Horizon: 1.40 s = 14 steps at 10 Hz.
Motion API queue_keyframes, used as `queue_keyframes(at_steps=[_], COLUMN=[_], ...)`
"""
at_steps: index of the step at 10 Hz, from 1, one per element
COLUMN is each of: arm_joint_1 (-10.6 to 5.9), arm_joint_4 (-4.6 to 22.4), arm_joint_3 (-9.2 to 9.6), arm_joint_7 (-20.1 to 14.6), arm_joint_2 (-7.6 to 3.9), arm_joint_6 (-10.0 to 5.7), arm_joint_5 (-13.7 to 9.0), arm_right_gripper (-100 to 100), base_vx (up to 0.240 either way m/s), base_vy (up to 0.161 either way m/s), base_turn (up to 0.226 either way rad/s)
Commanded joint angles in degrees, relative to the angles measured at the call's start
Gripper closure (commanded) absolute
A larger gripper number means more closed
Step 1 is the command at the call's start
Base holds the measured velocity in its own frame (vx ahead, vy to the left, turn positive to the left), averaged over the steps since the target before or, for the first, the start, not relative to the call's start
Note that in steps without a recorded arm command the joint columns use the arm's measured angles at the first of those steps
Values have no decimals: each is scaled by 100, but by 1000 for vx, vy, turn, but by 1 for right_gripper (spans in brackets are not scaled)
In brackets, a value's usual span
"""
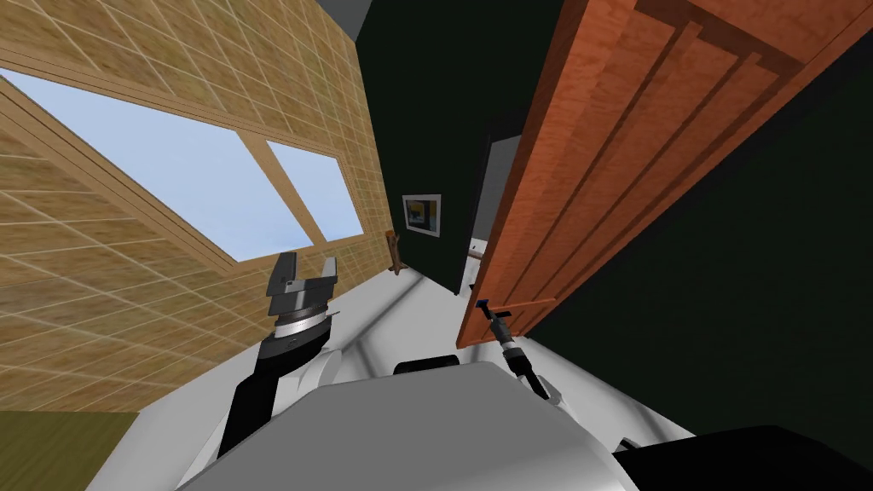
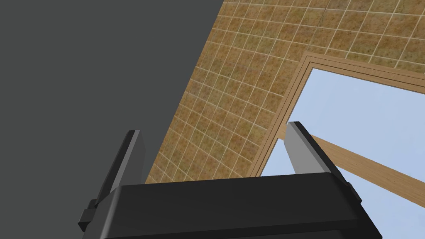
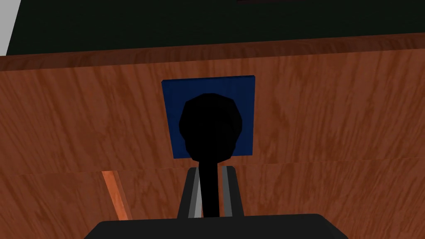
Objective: Pull the door open
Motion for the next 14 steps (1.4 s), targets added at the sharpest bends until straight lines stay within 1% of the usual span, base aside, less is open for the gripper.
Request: queue_keyframes(at_steps=[1,2,3,4,5,6,7,8,9,11,13,14], arm_joint_1=[-65,-65,-140,-190,-215,-215,-289,-337,-360,-466,-534,-593], arm_joint_4=[-98,-98,-151,-188,-206,-206,-261,-296,-313,-393,-443,-486], arm_joint_3=[43,43,22,8,0,0,-21,-35,-41,-73,-94,-111], arm_joint_7=[70,70,112,139,153,153,194,220,232,290,327,359], arm_joint_2=[183,183,275,337,368,368,460,520,549,683,770,845], arm_joint_6=[153,153,267,344,383,383,499,575,611,782,892,989], arm_joint_5=[164,164,266,334,368,368,469,533,564,707,798,877], arm_right_gripper=[100,100,100,100,100,100,100,100,100,100,100,100], base_vx=[-181,-157,-153,-178,-163,-112,-140,-174,-155,-141,-95,-40], base_vy=[-25,-25,-64,-80,-62,-35,-77,-95,-94,-124,-170,-211], base_turn=[38,23,21,47,43,17,7,58,45,35,55,65])
